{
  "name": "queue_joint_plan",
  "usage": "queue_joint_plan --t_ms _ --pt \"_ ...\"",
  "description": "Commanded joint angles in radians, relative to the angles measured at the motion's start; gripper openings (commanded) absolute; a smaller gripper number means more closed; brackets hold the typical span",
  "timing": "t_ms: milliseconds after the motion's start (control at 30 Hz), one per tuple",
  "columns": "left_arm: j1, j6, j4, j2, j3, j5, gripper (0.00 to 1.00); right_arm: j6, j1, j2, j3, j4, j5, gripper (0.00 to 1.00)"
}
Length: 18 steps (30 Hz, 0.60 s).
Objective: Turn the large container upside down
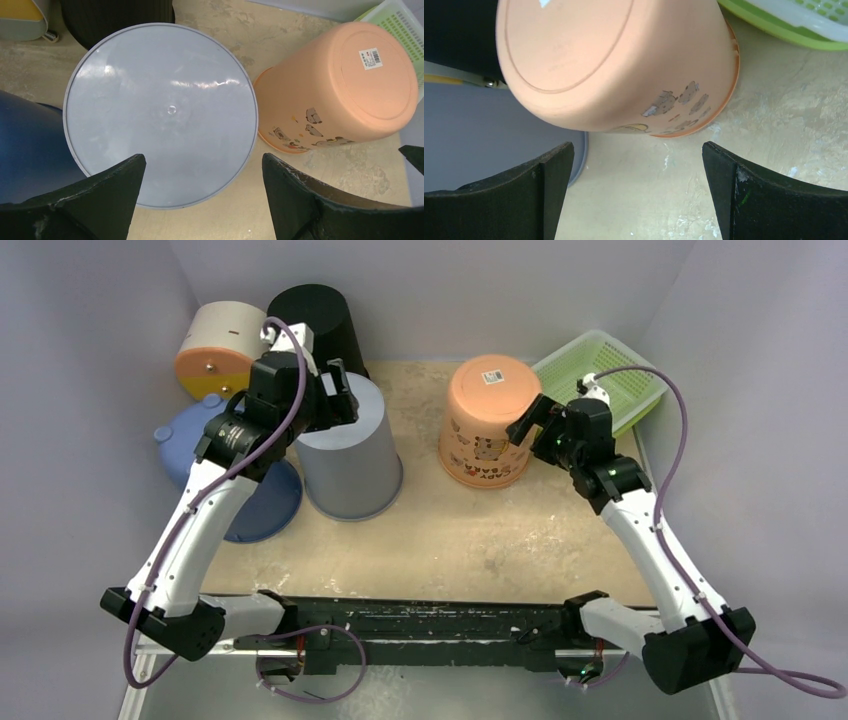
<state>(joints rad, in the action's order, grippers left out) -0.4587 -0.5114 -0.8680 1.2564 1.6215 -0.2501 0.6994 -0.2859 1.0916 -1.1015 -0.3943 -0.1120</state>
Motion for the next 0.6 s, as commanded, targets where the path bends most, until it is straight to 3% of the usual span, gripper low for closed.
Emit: queue_joint_plan --t_ms 0,300,567 --pt "-0.002 0.026 0.032 0.006 0.063 -0.017 0.84 -0.001 -0.001 0.009 0.038 0.075 0.021 1.0" --pt "-0.002 0.023 0.038 0.012 0.107 -0.042 0.84 0.042 -0.001 0.327 0.006 0.522 0.184 1.0" --pt "-0.001 0.048 0.068 0.01 0.122 -0.054 0.84 0.042 -0.005 0.794 -0.371 0.754 0.42 1.0"
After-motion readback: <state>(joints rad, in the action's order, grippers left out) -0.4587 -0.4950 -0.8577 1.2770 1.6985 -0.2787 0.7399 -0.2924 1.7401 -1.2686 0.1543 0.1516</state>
